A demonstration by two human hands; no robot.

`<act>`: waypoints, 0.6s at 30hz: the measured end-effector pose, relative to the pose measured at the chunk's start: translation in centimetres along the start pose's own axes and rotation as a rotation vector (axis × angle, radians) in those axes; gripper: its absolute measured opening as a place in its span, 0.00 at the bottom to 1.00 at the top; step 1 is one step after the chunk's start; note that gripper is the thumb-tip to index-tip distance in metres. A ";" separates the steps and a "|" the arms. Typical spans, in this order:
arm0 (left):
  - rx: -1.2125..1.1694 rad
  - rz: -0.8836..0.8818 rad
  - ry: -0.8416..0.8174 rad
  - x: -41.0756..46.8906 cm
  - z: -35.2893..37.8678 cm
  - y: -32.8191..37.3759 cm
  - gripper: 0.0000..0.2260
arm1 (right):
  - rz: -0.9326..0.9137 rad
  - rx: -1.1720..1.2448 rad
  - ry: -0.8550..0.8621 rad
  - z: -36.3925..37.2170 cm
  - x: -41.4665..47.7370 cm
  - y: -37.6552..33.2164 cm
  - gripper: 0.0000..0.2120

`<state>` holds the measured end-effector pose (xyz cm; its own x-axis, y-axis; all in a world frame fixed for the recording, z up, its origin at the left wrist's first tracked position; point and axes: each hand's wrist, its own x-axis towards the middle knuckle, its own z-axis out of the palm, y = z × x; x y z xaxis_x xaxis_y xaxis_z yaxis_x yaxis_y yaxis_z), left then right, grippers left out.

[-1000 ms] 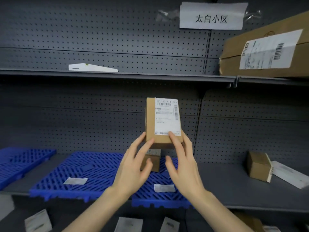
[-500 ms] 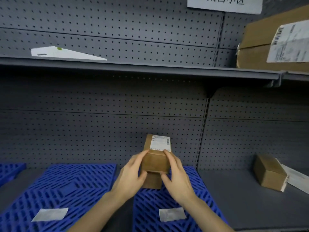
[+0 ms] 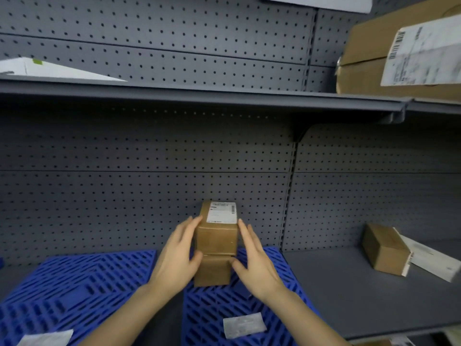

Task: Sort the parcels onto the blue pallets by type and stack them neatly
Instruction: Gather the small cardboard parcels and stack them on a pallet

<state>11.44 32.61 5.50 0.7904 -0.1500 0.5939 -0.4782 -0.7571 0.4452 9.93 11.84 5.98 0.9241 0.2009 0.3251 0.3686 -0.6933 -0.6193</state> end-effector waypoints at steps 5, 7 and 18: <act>0.049 0.014 0.187 -1.0 -0.3 6.1 0.28 | -0.028 -0.032 0.017 -4.0 -3.9 1.0 0.35; 0.026 0.026 0.208 -1.4 0.3 9.6 0.24 | -0.045 -0.041 0.032 -6.0 -5.6 2.0 0.33; -0.253 0.097 -0.037 -4.5 12.4 26.2 0.13 | 0.046 -0.203 0.274 -18.0 -17.9 12.0 0.16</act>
<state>0.13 5.57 6.19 0.7473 -0.2405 0.6194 -0.6293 -0.5554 0.5436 -3.98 -12.59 5.61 0.8676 -0.0079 0.4971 0.2743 -0.8264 -0.4918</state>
